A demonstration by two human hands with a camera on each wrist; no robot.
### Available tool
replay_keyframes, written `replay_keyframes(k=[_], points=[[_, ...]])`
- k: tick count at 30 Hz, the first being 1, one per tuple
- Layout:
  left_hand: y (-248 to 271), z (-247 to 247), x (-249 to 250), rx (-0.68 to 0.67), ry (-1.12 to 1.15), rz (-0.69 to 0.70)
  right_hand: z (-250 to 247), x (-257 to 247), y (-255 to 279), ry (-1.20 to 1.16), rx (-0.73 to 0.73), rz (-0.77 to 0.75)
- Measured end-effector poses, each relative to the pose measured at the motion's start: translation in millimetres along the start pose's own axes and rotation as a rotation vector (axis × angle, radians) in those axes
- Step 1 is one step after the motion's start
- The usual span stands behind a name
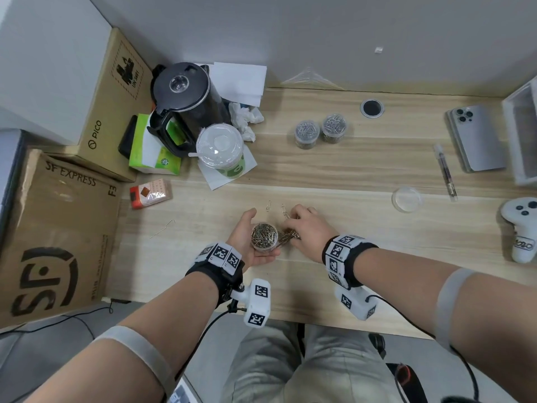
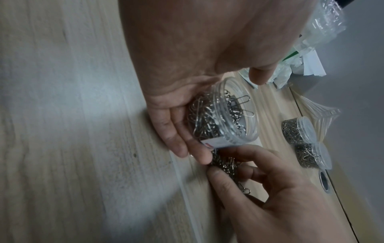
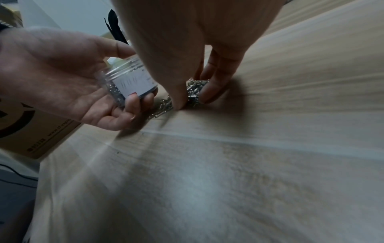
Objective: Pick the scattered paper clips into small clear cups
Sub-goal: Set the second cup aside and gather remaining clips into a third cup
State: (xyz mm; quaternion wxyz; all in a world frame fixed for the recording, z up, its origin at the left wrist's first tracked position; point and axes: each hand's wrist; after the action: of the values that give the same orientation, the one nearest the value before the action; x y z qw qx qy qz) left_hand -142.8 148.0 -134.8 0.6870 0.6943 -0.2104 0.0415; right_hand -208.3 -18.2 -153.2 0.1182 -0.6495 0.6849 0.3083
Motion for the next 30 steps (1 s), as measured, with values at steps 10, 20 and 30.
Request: replay_keyframes(k=[10, 20, 30], points=[[5, 6, 2, -0.002, -0.020, 0.006, 3, 5, 6, -0.059, 0.097, 0.007], [14, 15, 5, 0.028, -0.026, 0.015, -31, 7, 2, -0.109, 0.163, 0.010], [21, 26, 11, 0.008, 0.014, 0.025, -43, -42, -1, -0.238, 0.083, -0.139]])
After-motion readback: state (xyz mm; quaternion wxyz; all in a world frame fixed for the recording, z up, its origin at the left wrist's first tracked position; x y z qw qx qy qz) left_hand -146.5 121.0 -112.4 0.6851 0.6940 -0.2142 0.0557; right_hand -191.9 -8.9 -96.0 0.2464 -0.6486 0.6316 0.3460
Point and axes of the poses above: each hand's wrist, its own y-axis away from the middle knuckle, its own z-axis out of the palm, x = y × z, and after that the axes turned 7 degrees about x, right-handed
